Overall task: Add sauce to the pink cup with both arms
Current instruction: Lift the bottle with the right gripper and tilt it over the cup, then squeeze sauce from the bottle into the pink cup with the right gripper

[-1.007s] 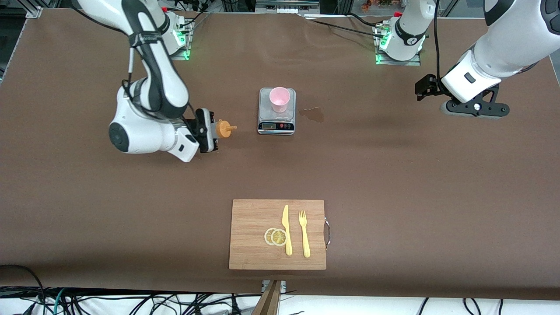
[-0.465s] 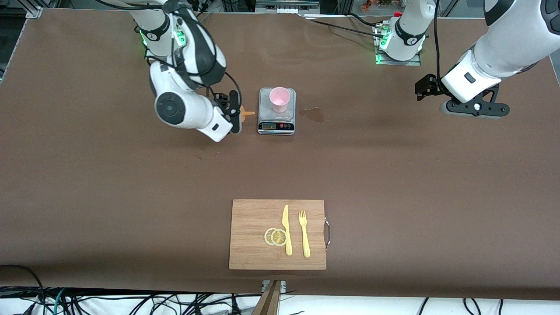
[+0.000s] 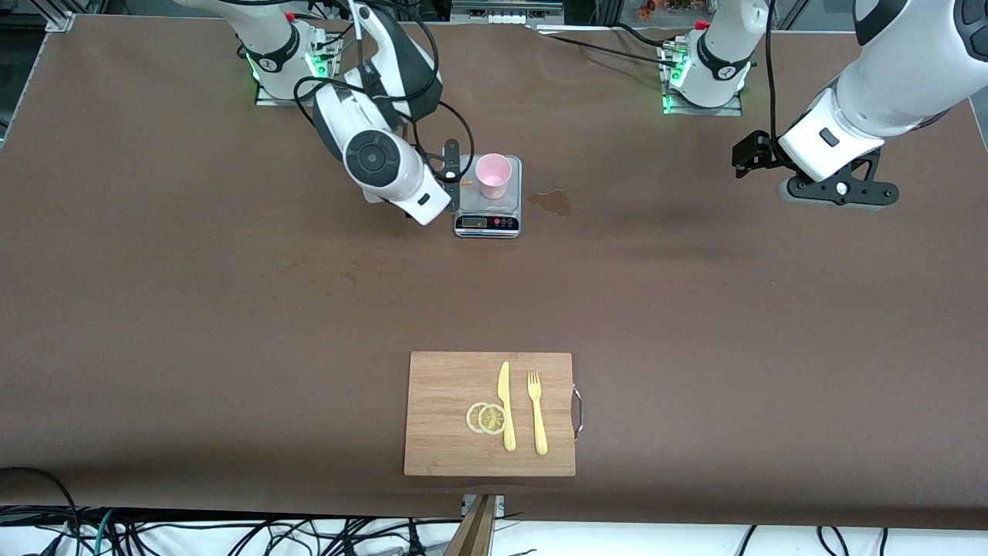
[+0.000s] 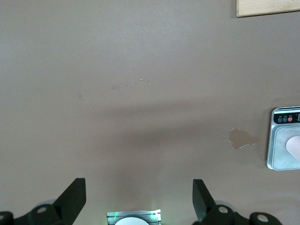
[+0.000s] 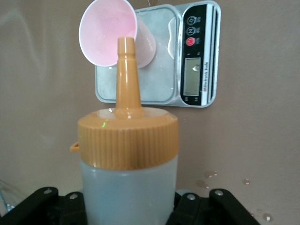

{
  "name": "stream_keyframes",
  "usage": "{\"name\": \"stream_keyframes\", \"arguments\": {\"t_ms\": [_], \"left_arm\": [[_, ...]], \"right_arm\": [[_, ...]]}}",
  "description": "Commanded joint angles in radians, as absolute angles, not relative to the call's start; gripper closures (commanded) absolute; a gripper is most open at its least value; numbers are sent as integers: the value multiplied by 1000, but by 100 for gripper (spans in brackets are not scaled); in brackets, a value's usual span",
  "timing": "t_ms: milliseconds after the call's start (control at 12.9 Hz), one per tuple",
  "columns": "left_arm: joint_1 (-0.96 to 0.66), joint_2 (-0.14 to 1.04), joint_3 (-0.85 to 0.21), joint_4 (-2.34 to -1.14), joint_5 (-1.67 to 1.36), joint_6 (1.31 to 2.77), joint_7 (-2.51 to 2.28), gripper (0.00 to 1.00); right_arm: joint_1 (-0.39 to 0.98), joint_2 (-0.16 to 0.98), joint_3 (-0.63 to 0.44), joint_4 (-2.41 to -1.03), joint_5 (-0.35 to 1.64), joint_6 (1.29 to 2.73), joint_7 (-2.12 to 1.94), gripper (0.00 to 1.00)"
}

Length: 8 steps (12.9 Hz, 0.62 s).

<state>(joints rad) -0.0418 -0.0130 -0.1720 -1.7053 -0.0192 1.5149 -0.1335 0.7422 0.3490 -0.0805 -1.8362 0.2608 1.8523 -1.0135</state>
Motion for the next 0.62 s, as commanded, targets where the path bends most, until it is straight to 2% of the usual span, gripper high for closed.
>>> {"name": "stream_keyframes", "arguments": {"t_ms": [0,542], "left_arm": [[-40,-21,-170,-1698,-37,1499,-114,0],[-40,-23,-170,-1698,-37,1499,-114,0]], "right_arm": [[758,322,-71,-1858,222,1832,-951,100],[822,322,-64,-1884,178,1815,-842,100]]}}
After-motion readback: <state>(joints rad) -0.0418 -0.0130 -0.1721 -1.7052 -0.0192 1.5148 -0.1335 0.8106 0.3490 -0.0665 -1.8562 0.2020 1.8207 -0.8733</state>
